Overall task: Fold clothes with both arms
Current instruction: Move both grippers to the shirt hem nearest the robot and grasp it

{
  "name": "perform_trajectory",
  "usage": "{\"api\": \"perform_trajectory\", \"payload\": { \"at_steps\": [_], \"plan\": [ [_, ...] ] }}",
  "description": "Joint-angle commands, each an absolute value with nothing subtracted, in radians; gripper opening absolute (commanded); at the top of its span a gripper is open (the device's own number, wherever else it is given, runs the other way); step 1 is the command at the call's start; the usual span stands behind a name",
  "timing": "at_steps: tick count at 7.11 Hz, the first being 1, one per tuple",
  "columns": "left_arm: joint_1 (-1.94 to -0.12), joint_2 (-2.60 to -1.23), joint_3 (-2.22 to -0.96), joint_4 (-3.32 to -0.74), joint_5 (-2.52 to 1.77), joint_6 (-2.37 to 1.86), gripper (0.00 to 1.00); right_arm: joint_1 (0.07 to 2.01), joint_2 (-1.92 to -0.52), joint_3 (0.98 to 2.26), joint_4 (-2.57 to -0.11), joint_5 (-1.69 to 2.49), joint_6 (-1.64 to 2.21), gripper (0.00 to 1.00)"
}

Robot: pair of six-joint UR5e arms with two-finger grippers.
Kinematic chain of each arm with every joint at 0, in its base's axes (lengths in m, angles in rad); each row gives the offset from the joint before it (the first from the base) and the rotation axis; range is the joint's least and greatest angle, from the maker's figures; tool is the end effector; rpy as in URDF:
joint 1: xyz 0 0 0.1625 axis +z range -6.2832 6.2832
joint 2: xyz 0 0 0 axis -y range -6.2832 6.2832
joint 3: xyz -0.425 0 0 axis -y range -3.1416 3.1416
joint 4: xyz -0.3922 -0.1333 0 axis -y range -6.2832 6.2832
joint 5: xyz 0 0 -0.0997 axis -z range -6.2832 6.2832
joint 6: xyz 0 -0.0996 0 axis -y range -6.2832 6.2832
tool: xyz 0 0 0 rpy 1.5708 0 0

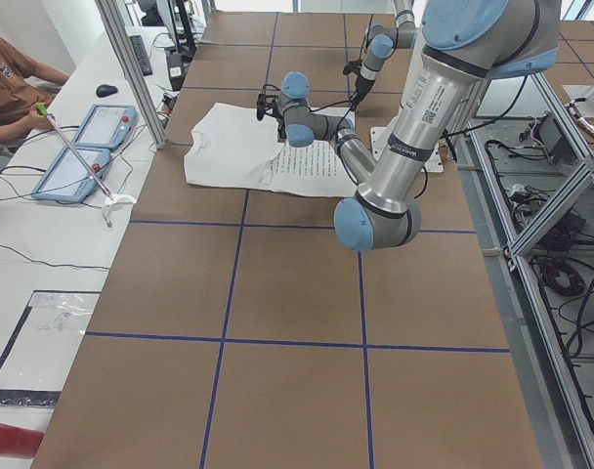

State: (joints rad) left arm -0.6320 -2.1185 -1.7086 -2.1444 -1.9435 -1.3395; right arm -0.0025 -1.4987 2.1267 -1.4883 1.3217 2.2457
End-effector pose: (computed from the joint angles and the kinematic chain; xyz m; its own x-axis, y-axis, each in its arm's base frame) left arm 0.4621 -0.4586 0.2106 0.3029 0.0429 -0.9521 0.2066 0.9723 0.1095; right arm -0.4869 -0.1566 0.3641 0.4929 0.6043 0.6260 -0.5973 0.7582 -0.2616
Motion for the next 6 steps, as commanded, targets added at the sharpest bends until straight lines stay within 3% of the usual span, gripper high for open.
{"api": "perform_trajectory", "payload": {
  "at_steps": [1,4,6],
  "plan": [
    [-0.621,-2.061,-1.754,-2.135,-1.942,-1.478,0.76,0.003,-1.500,2.163,-1.489,1.338,2.244,0.00],
    [-0.380,-1.765,-2.075,-1.977,-1.760,-1.612,0.75,0.003,-1.494,2.164,-1.489,1.339,2.244,0.00],
    [-0.252,-1.686,-2.095,-1.901,-1.665,-1.686,0.73,0.003,-1.489,2.163,-1.488,1.339,2.243,0.00]
  ]
}}
